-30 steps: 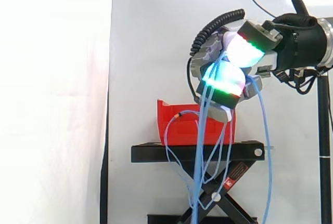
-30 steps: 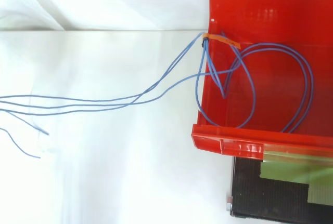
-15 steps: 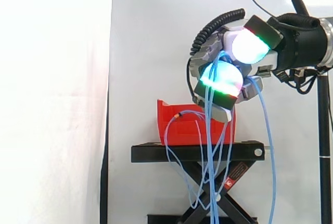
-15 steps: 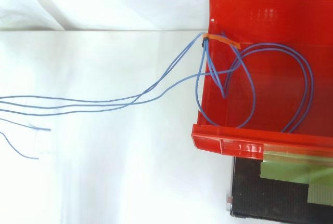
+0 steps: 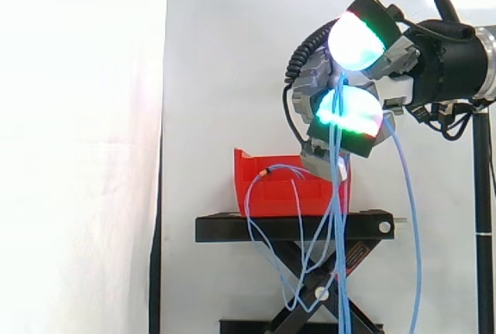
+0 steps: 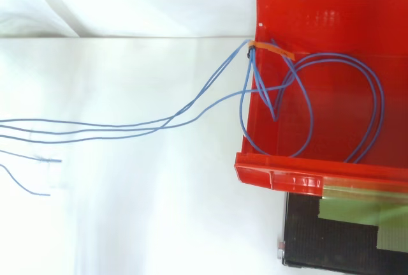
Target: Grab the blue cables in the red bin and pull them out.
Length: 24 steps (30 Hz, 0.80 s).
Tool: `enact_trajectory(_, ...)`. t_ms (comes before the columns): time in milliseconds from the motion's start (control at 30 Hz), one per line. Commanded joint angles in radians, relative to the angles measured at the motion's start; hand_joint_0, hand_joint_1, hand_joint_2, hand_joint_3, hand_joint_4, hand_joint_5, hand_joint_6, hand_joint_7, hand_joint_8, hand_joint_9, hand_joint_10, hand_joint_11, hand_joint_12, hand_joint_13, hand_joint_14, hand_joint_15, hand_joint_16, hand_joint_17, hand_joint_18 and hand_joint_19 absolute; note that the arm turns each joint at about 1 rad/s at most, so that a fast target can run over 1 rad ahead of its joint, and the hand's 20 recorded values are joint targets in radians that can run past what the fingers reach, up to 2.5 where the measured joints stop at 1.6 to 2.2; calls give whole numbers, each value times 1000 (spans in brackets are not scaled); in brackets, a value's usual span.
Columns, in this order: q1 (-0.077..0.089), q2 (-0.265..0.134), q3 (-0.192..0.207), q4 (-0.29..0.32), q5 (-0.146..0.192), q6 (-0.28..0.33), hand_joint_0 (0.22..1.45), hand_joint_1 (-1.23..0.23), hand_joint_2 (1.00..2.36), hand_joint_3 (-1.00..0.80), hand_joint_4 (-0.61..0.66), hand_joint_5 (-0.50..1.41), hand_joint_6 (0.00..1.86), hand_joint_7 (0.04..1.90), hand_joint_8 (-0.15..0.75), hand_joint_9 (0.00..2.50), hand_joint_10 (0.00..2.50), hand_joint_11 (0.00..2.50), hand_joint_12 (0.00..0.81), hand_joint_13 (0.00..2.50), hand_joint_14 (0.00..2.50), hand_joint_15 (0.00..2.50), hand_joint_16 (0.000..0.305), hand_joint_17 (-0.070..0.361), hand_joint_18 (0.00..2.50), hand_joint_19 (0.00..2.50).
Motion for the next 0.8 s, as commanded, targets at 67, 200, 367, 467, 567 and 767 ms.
enact_trajectory(67, 0, 0, 0, 0, -1, 0, 599, -644, 1000, -1000, 247, 1007, 284, 732, 327, 1085, 1287, 1438, 408, 1231, 899, 1242, 52, 118, 843, 1050)
enact_trajectory(200, 0, 0, 0, 0, 0, 0, 593, -648, 1000, -1000, 223, 1042, 371, 707, 323, 1129, 1228, 1454, 403, 1245, 881, 1233, 52, 118, 852, 1042)
enact_trajectory(367, 0, 0, 0, 0, 0, 1, 611, -699, 1000, -1000, 213, 1050, 452, 684, 311, 1158, 1210, 1483, 387, 1268, 816, 1295, 50, 114, 854, 1045)
enact_trajectory(467, 0, 0, 0, 0, 0, 1, 669, -750, 1000, -1000, 222, 1036, 483, 682, 289, 1161, 1183, 1532, 353, 1267, 733, 1362, 46, 103, 819, 1063)
enact_trajectory(567, 0, 0, 0, -2, 0, 1, 738, -794, 1000, -1000, 216, 1018, 501, 688, 272, 1155, 1129, 1593, 329, 1262, 661, 1443, 42, 93, 784, 1090)
enact_trajectory(767, -3, 0, 0, -2, 0, 1, 800, -829, 1000, -1000, 225, 998, 489, 694, 261, 1150, 1089, 1654, 312, 1256, 609, 1484, 39, 87, 764, 1099)
